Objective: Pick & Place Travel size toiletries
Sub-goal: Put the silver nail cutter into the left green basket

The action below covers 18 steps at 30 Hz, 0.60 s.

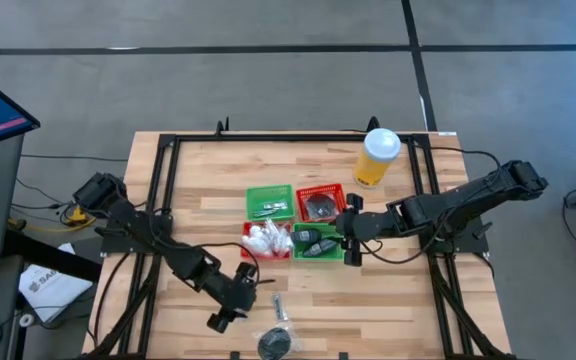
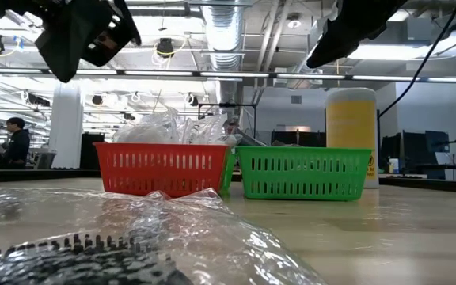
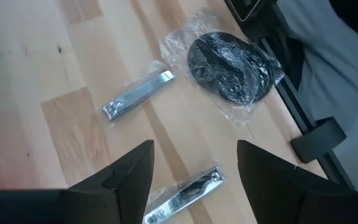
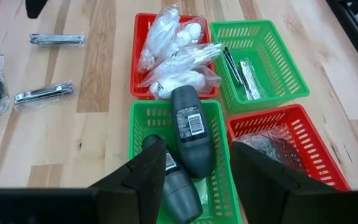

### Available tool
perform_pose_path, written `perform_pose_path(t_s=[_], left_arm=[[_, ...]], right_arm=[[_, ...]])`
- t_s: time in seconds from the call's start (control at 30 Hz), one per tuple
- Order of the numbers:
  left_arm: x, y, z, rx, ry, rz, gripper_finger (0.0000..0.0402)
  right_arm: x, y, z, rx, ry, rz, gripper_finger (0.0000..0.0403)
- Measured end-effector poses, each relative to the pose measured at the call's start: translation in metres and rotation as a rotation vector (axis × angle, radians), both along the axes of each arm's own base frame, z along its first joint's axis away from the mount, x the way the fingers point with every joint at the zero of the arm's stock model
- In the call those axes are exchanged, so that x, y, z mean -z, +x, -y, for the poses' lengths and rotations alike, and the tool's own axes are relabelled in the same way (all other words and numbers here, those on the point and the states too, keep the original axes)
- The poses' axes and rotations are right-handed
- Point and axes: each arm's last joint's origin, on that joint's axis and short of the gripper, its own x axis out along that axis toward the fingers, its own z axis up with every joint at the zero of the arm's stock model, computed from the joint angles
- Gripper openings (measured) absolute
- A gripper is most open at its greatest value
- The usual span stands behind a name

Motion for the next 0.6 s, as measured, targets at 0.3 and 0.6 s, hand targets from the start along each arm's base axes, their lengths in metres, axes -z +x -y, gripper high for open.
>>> perform_pose_path(t_s=[0.3, 0.6], left_arm=[[0.012, 0.016, 0.014, 0.073, 0.151, -0.138, 0.0218], [0.023, 0.021, 0.02, 0.201, 0.268, -0.249, 0.0218]], right_arm=[[0.0, 0.0, 0.0, -0.003, -0.005, -0.005, 0.0164], [0.0, 0.0, 0.0, -0.005, -0.007, -0.007, 0.0162]])
